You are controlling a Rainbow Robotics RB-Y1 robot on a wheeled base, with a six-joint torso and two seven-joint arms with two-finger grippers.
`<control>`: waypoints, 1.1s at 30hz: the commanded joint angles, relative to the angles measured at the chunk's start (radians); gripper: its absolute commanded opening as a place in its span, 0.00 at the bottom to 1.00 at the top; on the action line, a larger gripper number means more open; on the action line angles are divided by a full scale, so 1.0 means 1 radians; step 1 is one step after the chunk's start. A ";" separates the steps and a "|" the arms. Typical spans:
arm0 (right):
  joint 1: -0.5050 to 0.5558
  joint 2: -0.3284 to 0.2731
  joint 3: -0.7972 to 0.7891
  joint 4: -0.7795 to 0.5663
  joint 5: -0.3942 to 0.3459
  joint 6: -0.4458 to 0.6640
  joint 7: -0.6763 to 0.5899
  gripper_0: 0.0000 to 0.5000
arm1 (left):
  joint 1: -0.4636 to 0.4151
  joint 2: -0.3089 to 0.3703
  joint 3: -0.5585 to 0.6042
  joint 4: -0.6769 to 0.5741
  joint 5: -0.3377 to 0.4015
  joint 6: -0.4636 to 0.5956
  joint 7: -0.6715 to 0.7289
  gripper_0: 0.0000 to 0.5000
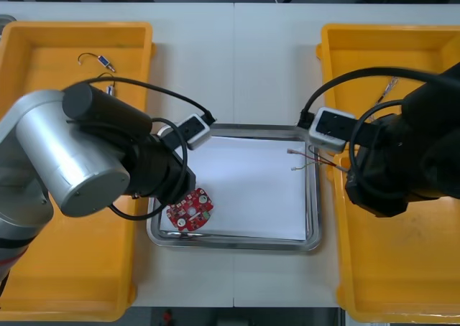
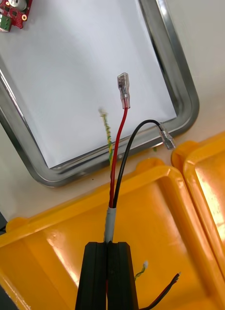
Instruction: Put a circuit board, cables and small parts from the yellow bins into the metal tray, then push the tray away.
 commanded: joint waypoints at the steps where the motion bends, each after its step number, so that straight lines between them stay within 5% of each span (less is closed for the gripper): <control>1: -0.076 0.074 0.130 0.034 0.073 -0.022 0.053 0.00 | -0.073 -0.024 0.107 -0.043 0.026 0.070 0.111 1.00; 13: -0.108 0.215 0.331 0.201 0.216 -0.159 0.189 0.00 | -0.132 0.019 0.312 0.043 0.053 0.144 0.094 1.00; 22: -0.108 0.236 0.481 0.336 0.294 -0.318 0.310 0.00 | -0.162 0.037 0.444 0.195 0.052 0.101 0.083 1.00; 33: -0.107 0.235 0.670 0.455 0.392 -0.495 0.303 0.00 | -0.257 0.051 0.504 0.396 -0.034 0.035 0.085 1.00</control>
